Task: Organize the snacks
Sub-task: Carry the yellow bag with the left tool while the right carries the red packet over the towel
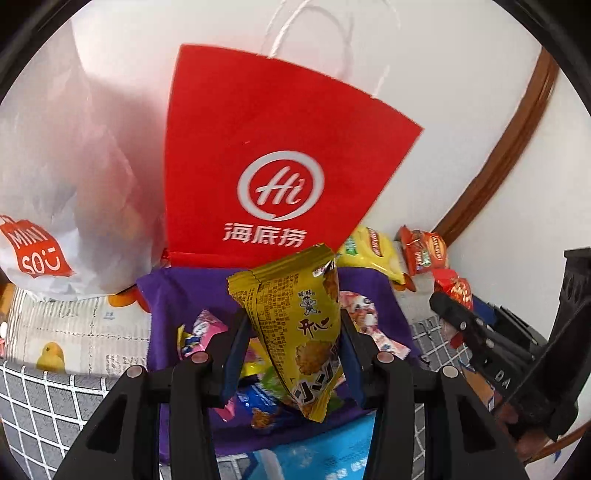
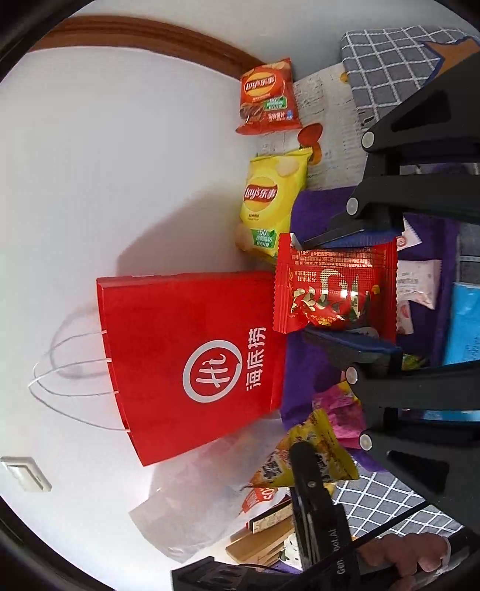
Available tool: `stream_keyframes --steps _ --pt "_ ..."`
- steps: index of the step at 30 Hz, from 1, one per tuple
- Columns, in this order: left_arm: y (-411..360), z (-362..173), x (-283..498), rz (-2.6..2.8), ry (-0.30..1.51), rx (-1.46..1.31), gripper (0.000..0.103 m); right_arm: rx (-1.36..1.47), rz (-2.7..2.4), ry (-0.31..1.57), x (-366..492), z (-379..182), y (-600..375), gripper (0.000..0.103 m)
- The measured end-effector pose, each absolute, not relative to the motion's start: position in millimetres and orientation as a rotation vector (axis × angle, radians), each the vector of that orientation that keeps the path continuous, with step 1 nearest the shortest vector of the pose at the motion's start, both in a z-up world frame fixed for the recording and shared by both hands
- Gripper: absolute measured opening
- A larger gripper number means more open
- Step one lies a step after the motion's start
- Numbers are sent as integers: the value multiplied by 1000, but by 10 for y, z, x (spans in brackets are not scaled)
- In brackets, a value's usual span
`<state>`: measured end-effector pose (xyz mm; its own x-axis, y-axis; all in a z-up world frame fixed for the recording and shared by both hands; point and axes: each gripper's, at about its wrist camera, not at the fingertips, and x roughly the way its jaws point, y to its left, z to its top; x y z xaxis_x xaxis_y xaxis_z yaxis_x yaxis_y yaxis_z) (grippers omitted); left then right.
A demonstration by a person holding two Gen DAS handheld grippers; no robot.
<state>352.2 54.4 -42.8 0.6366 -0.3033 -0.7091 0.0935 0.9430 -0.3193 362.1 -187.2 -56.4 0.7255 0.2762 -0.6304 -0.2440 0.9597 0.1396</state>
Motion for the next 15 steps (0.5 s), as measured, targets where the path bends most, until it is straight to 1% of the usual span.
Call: stream_keyframes --steps 9,15 --pt "908 -661 3747 -163 917 -339 44 20 308 783 3901 -928 -1842 40" --pt "978 -757 3775 -163 936 -370 44 -8 312 859 4039 -1140 -1861 40"
